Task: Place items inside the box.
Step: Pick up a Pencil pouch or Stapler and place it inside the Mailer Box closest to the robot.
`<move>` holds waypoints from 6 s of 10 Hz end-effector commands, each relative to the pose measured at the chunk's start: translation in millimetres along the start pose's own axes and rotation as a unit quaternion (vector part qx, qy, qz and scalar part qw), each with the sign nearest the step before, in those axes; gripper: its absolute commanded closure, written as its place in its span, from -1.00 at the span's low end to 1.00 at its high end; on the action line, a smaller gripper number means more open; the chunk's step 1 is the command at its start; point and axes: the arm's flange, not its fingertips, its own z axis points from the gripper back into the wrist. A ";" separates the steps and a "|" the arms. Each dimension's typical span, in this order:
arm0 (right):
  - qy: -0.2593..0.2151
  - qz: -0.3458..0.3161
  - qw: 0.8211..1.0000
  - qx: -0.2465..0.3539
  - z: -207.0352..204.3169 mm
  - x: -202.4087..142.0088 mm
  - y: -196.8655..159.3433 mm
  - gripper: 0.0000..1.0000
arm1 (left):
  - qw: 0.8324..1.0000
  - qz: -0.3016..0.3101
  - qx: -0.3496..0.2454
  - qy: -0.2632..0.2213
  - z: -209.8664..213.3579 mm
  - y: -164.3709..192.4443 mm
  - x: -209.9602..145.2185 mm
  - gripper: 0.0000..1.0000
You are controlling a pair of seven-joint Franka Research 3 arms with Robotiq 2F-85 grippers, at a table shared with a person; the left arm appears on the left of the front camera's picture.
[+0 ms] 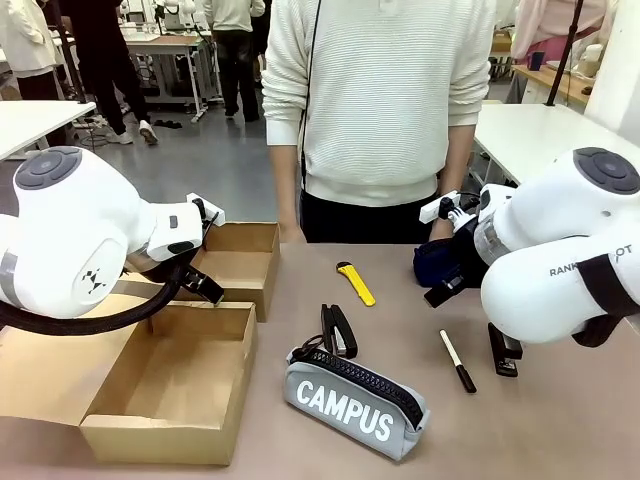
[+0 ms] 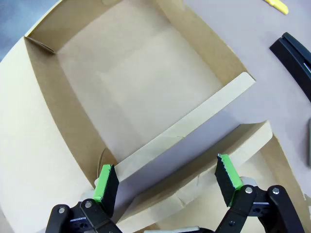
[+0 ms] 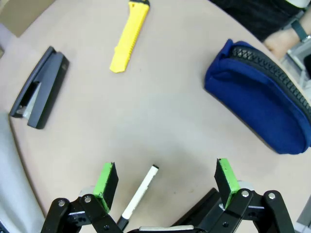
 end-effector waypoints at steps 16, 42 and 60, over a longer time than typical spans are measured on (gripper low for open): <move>-0.174 -0.623 0.710 0.279 255.5 -278.0 -215.9 -1.00 | 0.763 0.487 -0.348 -0.243 244.5 176.5 -220.6 -1.00; -0.131 -0.665 0.622 0.393 241.0 -303.7 -265.0 -1.00 | 0.727 0.547 -0.339 -0.239 268.5 235.6 -256.5 -1.00; 0.128 0.166 0.960 0.184 84.1 -28.2 -213.9 -1.00 | 0.727 0.547 -0.339 -0.239 268.5 235.6 -256.5 -1.00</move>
